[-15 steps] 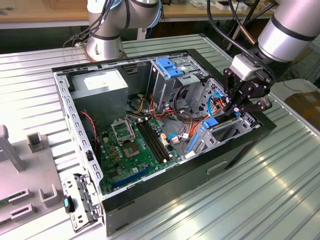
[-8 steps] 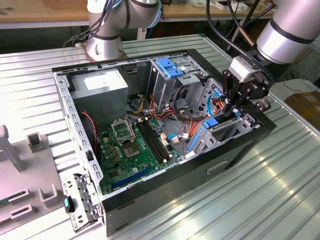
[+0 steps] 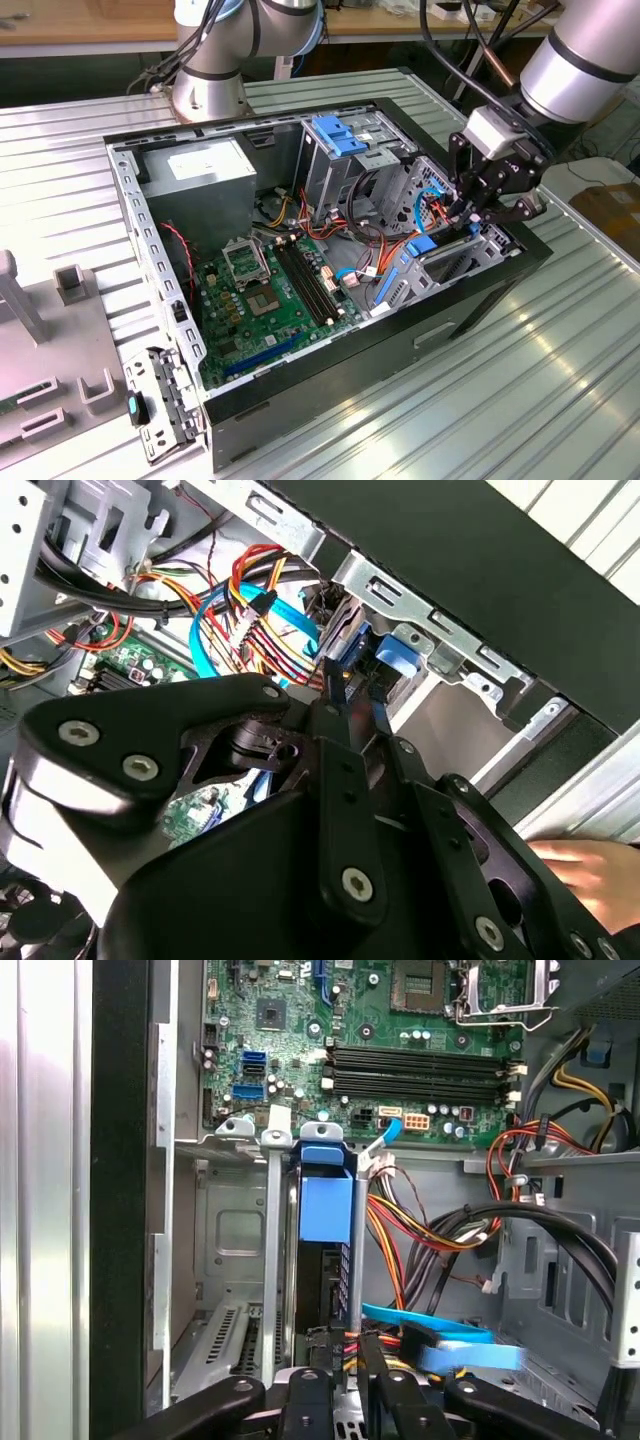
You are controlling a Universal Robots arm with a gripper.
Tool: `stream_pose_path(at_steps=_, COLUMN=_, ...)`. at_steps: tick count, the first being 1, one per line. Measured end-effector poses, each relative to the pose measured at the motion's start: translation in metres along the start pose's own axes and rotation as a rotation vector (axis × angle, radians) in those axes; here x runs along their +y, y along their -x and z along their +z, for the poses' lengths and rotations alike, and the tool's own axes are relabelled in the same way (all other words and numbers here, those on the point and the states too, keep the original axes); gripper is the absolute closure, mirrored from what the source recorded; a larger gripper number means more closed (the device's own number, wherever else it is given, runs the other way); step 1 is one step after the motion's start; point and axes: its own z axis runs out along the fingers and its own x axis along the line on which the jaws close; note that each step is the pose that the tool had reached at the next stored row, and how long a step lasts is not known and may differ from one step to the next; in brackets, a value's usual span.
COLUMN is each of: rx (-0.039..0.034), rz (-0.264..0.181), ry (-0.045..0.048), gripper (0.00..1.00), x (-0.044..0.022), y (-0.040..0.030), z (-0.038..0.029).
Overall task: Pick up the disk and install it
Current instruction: 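Insert the first disk wire, then insert the second disk wire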
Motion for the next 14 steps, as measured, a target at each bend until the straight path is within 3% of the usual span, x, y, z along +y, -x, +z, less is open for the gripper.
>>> stream_pose_path(at_steps=2, rx=-0.0016, rz=0.0, ry=0.0, gripper=0.77, x=-0.0001, y=0.0001, z=-0.0009)
stream_pose_path(at_steps=5, rx=-0.0018, rz=0.0, ry=0.0, gripper=0.89, x=-0.0001, y=0.0001, z=-0.001)
stream_pose_path(at_steps=14, rx=-0.0032, rz=0.0, ry=-0.0001, gripper=0.89, x=-0.0001, y=0.0001, z=-0.001)
